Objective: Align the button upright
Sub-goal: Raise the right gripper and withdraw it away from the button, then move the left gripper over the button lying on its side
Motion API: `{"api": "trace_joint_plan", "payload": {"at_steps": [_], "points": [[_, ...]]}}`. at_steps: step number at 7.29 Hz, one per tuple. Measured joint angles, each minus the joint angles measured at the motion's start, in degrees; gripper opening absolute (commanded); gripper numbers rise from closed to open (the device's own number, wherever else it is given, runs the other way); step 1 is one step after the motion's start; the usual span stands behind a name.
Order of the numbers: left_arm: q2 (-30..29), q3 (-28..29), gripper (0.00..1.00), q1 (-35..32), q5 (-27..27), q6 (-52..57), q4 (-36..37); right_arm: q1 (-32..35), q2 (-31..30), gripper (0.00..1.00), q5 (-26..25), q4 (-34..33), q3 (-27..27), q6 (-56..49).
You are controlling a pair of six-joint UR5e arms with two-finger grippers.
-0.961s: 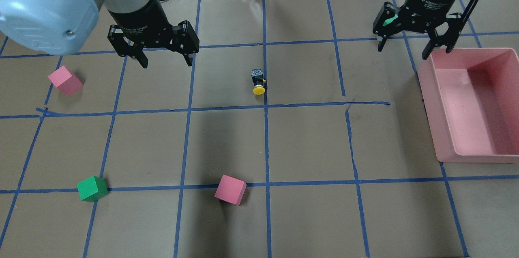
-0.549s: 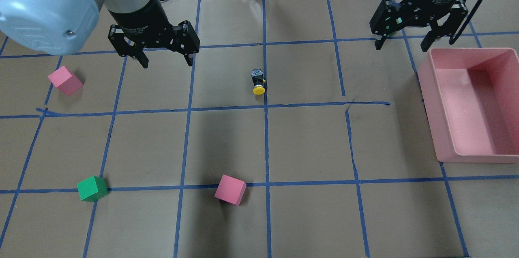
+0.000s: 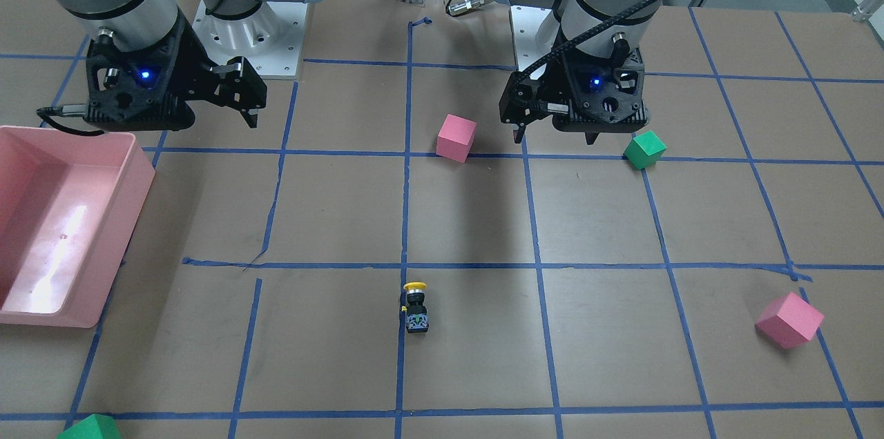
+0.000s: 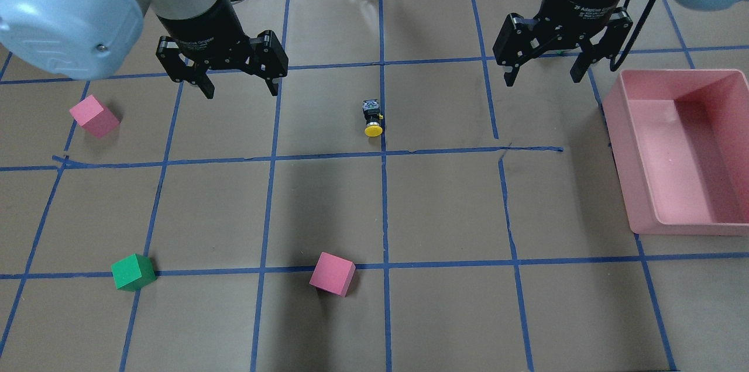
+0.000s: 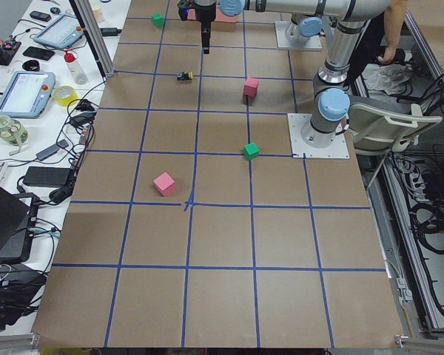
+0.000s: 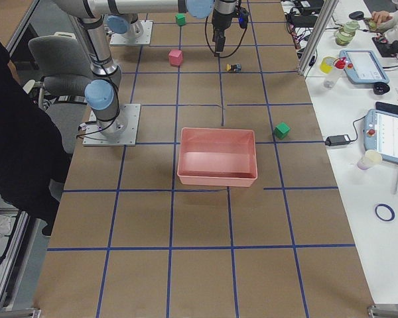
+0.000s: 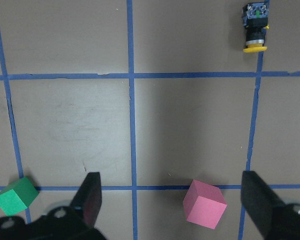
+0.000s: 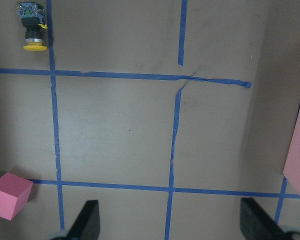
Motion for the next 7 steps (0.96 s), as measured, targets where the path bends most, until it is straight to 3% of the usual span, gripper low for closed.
{"api": "trace_joint_plan", "payload": {"at_steps": [7], "points": [[-1.0,-0.1,1.00,0.0,0.1,-0.2,1.0,0.1,-0.5,1.00,-0.7,0.3,0.4,0.1]]}}
